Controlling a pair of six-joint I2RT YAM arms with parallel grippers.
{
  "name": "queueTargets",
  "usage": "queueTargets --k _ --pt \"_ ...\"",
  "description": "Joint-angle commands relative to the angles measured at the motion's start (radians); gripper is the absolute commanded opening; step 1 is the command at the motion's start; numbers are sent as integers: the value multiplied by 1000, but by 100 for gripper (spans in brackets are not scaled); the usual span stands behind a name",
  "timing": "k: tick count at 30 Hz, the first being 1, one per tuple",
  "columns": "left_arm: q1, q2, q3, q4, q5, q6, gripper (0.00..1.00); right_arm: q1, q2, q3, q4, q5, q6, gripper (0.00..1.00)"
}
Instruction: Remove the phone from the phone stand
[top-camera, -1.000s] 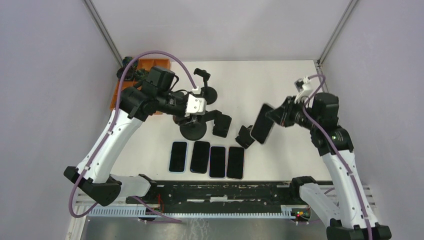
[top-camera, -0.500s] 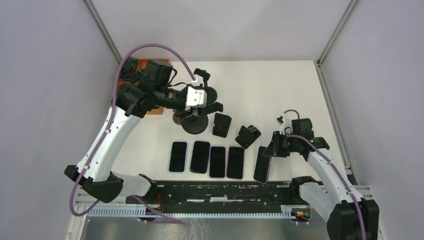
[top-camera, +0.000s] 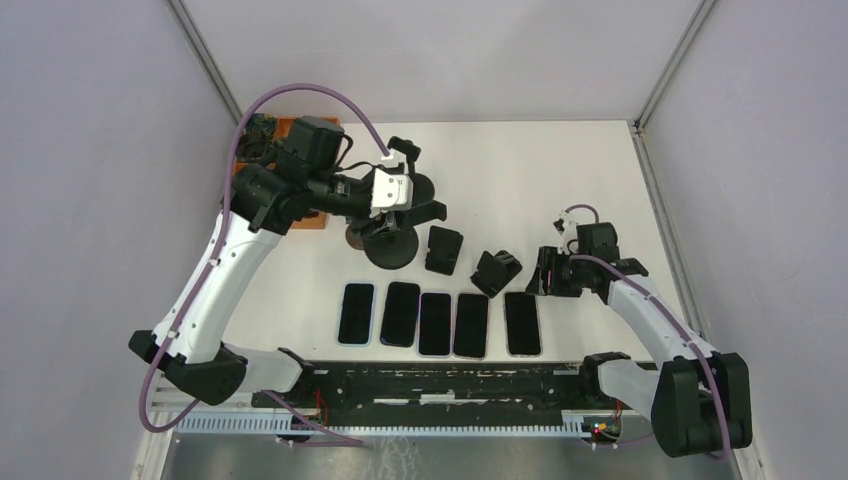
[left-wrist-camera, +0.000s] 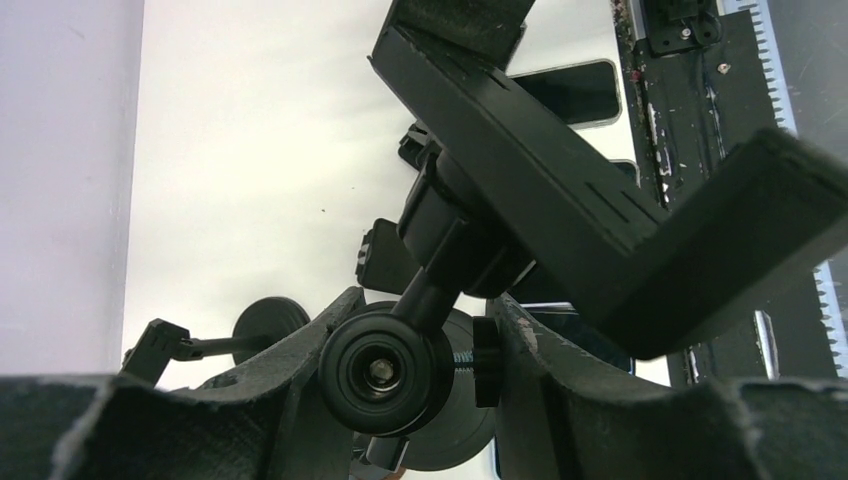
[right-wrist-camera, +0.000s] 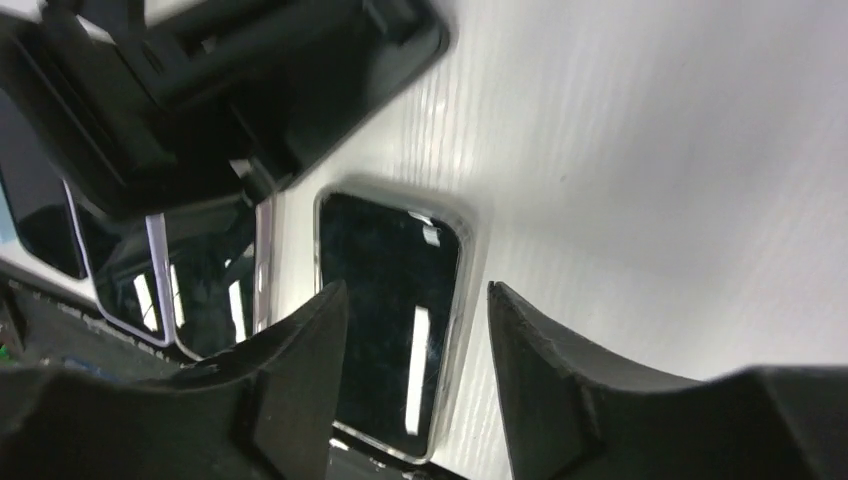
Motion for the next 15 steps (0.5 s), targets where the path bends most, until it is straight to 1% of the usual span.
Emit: queueTargets --k 1,2,4,8,9,11,13,15 --pt "3 -28 12 98 79 -53 2 1 -13 131 77 118 14 64" --pt "3 -27 10 96 86 -57 2 0 -24 149 71 127 23 70" --pt "3 -25 5 97 99 -62 2 -1 -48 198 55 148 39 76" --pt "2 -20 -13 98 107 -49 2 2 -114 306 58 113 72 90" --pt "2 -20 -19 98 106 -41 2 2 -128 333 66 87 82 97" --pt "1 -18 -28 99 108 -30 2 6 -143 388 89 -9 109 98" --pt "1 -15 -34 98 116 -17 2 27 -141 430 127 -145 150 98" --pt "1 -8 -35 98 123 -1 2 72 -141 455 166 -189 188 98"
